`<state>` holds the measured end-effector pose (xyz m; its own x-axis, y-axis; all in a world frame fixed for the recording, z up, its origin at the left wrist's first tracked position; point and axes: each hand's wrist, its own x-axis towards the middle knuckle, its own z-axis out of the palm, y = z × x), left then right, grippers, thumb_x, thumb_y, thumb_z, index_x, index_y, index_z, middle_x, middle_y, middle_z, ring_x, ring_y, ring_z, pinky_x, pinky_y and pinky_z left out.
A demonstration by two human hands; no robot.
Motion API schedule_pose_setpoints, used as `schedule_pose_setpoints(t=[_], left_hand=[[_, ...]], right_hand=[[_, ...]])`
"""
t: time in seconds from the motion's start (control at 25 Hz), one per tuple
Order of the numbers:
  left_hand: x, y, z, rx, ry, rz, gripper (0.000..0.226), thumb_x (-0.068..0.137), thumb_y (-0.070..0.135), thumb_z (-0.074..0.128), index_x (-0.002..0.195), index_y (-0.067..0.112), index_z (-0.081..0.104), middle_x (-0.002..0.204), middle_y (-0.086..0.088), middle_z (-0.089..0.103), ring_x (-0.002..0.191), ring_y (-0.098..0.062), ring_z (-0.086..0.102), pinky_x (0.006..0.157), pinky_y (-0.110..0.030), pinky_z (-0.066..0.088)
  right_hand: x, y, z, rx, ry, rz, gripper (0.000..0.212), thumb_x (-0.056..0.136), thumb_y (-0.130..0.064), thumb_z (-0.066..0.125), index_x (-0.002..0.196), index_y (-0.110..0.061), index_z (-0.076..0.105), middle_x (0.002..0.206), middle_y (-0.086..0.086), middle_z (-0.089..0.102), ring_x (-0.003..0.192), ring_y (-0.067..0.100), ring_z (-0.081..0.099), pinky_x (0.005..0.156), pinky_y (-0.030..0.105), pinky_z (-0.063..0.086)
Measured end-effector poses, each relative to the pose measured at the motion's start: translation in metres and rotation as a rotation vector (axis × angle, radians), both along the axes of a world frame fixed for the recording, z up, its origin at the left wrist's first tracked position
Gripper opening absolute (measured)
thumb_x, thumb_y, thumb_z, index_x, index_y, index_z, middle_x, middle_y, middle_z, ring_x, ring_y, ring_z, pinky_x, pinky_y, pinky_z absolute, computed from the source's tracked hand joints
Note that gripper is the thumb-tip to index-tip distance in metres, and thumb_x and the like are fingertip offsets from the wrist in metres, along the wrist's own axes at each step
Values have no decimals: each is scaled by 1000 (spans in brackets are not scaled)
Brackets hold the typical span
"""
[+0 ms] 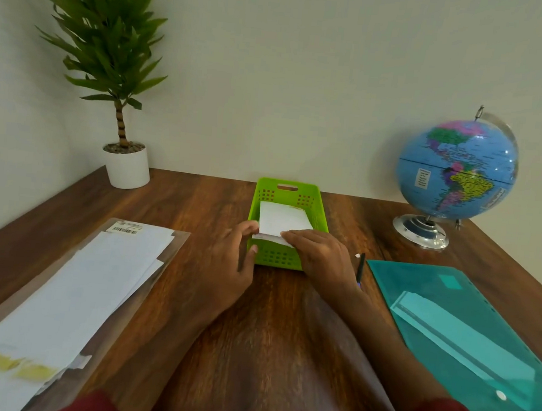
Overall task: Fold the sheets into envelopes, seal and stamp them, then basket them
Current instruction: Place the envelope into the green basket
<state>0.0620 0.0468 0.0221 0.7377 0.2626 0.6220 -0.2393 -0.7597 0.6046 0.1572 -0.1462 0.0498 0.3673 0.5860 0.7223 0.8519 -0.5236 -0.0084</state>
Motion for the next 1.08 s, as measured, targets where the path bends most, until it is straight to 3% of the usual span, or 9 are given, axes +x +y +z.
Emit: schedule_pose_setpoints(t=[0.12,0.28,0.36,0.44,0.48,0.6,0.76,0.96,1.08], left_hand=[[0,-1,0,6,-2,41,41,101,31,54,141,23,50,134,-1,58,121,-12,55,92,-36,58],[-3,-4,-2,14,26,30,42,98,35,51,138,23,51,133,0,55,122,-12,54,93,-38,58],[-5,-6,2,39,33,51,39,99,32,55,137,23,52,132,-1,57,121,-13,55,95,-24,54],[-9,-8,5,56,38,67,39,99,23,61,137,20,53,131,-2,58,120,-12,55,93,-6,45],[-9,-8,6,57,33,66,39,99,20,62,137,19,54,131,-3,58,120,-10,53,93,-7,46],[-5,-8,2,16,10,42,42,98,18,62,138,18,52,131,-5,57,120,-11,52,94,-33,57],[-2,-9,-4,28,7,68,43,96,20,63,138,18,52,131,-6,57,120,-17,54,94,-39,57],[-17,-24,15,164,-157,182,37,90,9,65,127,10,60,133,-6,61,123,-21,53,107,-20,36],[-33,-51,20,236,-196,78,27,90,8,68,116,10,65,118,-4,64,108,-15,56,100,-9,34]], right_hand=[[2,0,-1,13,29,-24,34,87,-16,71,121,-12,74,115,11,77,103,32,74,79,50,62],[0,5,10,79,-73,-51,29,91,-13,64,118,-8,73,112,12,77,101,32,74,82,44,59],[0,8,19,89,-119,-68,30,92,-12,64,120,-6,72,113,13,76,103,32,74,83,43,58],[1,10,20,40,-152,-63,39,83,-3,78,121,-5,71,112,13,76,102,32,73,82,43,59],[1,10,17,0,-160,-49,45,77,-1,83,121,-5,71,111,12,76,101,32,73,80,43,60],[1,8,6,-68,-121,-1,48,70,-2,90,115,-7,74,111,12,75,99,33,73,76,48,62],[-7,4,2,-82,-22,-1,53,66,1,91,116,-8,74,114,12,75,104,34,73,81,49,63],[-18,-19,12,84,136,-12,38,86,-2,63,123,-6,70,123,14,73,111,33,70,92,47,57],[-18,-55,18,277,240,-179,29,84,-6,67,112,-6,75,106,13,76,93,28,71,79,40,58]])
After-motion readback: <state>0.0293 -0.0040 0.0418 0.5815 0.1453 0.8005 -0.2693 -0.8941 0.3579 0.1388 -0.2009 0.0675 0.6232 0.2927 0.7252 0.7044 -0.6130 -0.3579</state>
